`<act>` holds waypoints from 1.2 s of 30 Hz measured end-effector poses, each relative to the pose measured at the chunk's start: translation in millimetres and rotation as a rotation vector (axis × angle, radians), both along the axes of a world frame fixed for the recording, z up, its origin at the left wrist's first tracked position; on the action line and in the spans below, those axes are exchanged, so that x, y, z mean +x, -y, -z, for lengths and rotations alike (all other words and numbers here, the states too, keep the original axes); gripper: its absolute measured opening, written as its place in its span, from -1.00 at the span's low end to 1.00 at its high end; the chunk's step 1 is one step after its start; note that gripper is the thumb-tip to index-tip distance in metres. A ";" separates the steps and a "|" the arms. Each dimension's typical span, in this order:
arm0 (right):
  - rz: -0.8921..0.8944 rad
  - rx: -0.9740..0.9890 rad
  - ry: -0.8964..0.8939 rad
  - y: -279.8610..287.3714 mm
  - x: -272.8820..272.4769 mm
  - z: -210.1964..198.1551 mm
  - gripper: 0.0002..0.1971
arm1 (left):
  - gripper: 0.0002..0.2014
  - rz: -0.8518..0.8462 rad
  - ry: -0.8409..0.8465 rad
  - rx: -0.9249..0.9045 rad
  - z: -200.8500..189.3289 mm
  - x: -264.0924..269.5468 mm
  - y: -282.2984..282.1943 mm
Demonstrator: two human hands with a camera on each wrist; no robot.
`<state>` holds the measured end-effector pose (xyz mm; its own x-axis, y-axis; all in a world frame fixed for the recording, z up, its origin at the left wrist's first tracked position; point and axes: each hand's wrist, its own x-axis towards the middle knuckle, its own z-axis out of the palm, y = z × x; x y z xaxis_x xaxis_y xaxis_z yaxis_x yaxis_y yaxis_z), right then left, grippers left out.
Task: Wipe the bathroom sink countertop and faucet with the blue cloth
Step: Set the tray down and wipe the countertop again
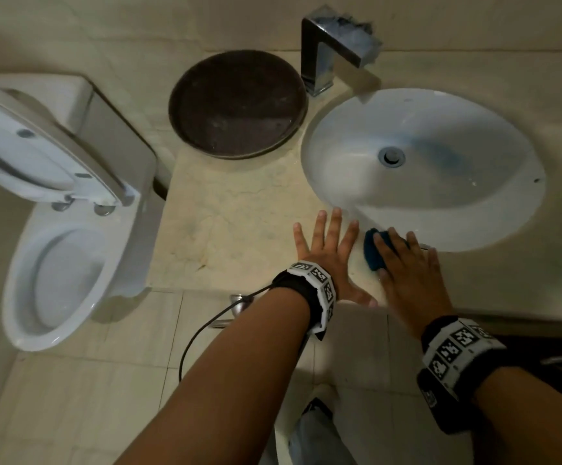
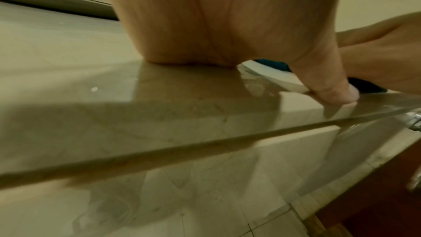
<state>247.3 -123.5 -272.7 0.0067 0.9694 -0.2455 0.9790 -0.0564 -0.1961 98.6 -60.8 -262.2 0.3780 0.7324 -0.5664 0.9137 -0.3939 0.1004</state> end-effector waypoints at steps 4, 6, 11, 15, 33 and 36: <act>0.155 0.004 -0.037 4.1 11.3 -1.2 -0.37 | 0.34 0.003 0.016 0.000 -0.1 -0.6 0.3; 0.176 0.019 -0.041 2.2 11.1 -0.4 -0.41 | 0.30 0.017 0.027 0.002 -1.0 -3.3 0.9; 0.311 0.064 -0.119 -15.0 2.3 -1.1 -0.51 | 0.04 0.068 0.104 0.013 -9.3 -31.6 -1.1; 0.228 0.185 -0.301 -25.5 -35.3 -9.7 -0.50 | 0.07 -0.099 0.153 0.075 -17.1 -97.3 -8.8; -0.619 -0.093 -0.179 -57.4 -232.7 -15.4 -0.47 | 0.37 -0.364 0.002 0.012 -2.3 -240.9 -10.0; -0.623 -0.099 -0.121 -57.5 -223.3 -17.4 -0.48 | 0.42 -0.366 -0.001 -0.019 -4.0 -241.0 -10.4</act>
<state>23.9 -65.9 -255.4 -0.5842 0.7551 -0.2975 0.8050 0.4926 -0.3306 -142.5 -50.5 -258.2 0.0922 0.8084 -0.5813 0.9938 -0.0385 0.1041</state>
